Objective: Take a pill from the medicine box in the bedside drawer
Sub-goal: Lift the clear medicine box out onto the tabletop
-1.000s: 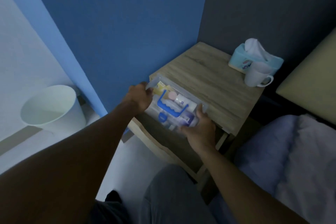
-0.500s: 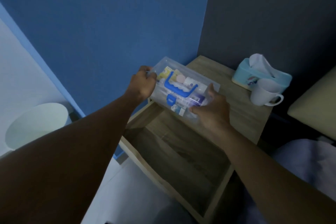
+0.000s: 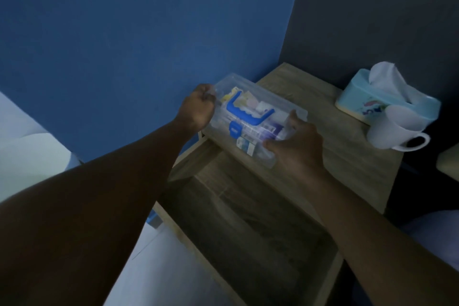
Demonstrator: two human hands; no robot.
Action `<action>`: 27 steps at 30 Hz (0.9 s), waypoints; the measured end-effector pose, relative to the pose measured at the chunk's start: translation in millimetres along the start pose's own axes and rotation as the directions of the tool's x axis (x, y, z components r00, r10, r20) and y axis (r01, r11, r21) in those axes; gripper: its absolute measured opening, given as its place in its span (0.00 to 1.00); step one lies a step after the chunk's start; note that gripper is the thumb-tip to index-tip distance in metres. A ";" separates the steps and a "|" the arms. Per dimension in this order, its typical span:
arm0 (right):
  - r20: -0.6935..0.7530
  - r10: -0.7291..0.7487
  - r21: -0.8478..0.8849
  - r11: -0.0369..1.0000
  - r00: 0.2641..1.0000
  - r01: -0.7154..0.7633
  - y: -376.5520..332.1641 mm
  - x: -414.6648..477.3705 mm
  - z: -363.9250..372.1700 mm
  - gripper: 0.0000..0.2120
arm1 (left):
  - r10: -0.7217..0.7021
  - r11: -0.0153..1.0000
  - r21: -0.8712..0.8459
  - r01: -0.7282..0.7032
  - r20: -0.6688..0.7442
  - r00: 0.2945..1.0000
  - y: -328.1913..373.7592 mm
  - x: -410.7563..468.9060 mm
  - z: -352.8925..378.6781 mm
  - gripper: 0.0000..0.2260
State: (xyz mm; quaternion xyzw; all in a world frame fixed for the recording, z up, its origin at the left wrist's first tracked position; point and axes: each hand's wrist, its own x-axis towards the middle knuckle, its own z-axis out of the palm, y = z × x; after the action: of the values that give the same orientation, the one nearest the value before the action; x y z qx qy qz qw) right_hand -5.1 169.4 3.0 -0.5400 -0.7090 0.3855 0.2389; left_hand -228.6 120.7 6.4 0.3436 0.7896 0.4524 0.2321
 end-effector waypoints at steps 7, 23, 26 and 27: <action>0.034 -0.212 -0.275 0.937 0.977 0.213 -0.2 -5.6 -11.0 0.34 | 0.132 0.981 0.155 -0.117 -0.088 0.987 -2.7 -1.8 8.0 0.18; 0.180 -0.462 -0.655 0.602 0.868 0.457 -0.1 10.5 -28.4 0.36 | 0.234 0.925 0.311 -0.219 -0.009 0.972 5.4 -44.1 16.2 0.23; 0.240 -0.395 -0.602 0.656 0.887 0.455 5.5 15.6 -31.4 0.40 | 0.022 1.000 0.025 -0.015 -0.285 0.958 -0.6 -58.4 29.6 0.20; 0.243 -0.390 -0.598 0.661 0.888 0.453 8.1 16.4 -30.5 0.41 | -0.066 0.998 -0.011 0.065 -0.290 0.955 -0.9 -61.4 35.3 0.18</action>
State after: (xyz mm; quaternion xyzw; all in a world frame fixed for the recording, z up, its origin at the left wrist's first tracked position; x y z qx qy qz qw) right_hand 17.6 194.8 13.2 -0.3906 -0.9127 0.0795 0.0899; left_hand -164.7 93.7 -8.0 0.2470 0.8257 0.4905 0.1290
